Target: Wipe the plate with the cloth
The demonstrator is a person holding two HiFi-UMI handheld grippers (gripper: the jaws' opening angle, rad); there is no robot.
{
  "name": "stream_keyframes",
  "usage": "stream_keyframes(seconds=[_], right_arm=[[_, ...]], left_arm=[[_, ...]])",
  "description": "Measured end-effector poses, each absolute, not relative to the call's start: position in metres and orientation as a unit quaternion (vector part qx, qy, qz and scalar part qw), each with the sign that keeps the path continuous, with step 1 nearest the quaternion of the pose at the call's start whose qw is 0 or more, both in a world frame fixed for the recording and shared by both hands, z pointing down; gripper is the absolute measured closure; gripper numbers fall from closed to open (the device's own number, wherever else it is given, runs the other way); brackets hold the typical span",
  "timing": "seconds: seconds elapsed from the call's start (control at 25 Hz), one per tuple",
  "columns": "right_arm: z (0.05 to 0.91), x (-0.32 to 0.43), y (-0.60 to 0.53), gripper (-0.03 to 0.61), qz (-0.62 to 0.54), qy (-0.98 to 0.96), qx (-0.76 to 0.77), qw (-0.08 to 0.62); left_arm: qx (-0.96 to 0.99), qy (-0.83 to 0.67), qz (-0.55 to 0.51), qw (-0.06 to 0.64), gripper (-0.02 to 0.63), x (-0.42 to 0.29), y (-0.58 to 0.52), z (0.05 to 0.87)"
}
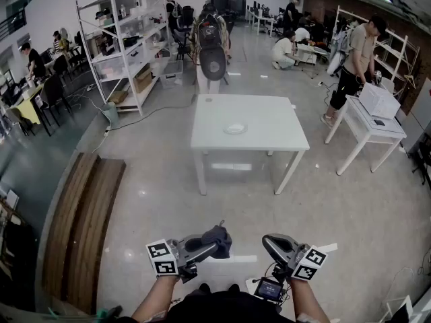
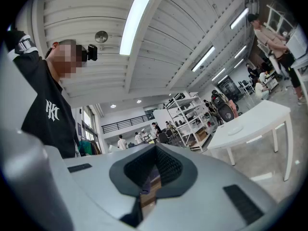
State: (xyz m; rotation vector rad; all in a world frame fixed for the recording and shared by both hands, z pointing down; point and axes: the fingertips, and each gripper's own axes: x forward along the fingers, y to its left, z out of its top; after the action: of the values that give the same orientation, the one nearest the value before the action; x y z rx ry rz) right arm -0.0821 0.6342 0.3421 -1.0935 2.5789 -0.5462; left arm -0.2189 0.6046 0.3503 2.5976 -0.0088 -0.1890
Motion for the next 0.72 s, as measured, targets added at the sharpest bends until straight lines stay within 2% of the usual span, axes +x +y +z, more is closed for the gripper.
stream_keyframes(seconds=[0.32,0.6,0.72], right_arm=[[0.342,-0.073,0.648,0.574,-0.193,0.894,-0.38,0.138],[0.334,-0.057,0.651,0.572,-0.181,0.883,-0.393,0.183],[0.329,-0.052,0.652,0.572,-0.154,0.885,-0.402,0.176]], left_arm=[[0.961,-0.001,-0.066,0.27,0.563,-0.209,0.621,0.35],[0.961,-0.02,-0.069,0.269,0.563,-0.209,0.622,0.351],[0.964,-0.034,-0.065,0.257,0.563,-0.207,0.619,0.352]])
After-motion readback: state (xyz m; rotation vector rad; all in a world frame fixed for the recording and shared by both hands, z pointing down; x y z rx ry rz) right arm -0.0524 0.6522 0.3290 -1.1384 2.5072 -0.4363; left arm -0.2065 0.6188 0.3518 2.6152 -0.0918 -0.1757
